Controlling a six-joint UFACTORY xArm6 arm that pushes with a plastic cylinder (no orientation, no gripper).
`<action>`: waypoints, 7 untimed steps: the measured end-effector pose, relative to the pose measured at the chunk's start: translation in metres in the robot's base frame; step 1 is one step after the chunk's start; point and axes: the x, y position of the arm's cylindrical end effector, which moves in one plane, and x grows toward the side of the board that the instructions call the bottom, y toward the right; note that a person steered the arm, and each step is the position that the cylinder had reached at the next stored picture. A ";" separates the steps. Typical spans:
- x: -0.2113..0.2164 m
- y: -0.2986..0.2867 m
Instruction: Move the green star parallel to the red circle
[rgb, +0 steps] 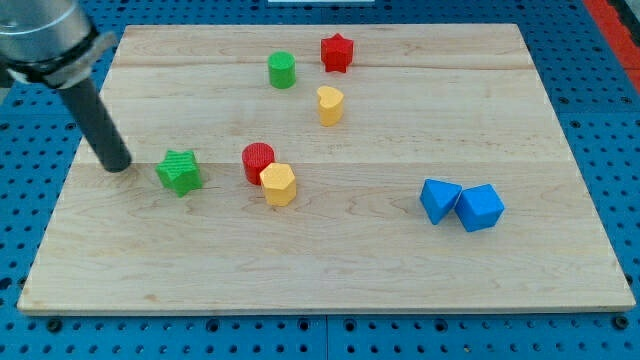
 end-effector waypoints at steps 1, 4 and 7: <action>0.000 0.023; 0.011 0.014; 0.035 0.165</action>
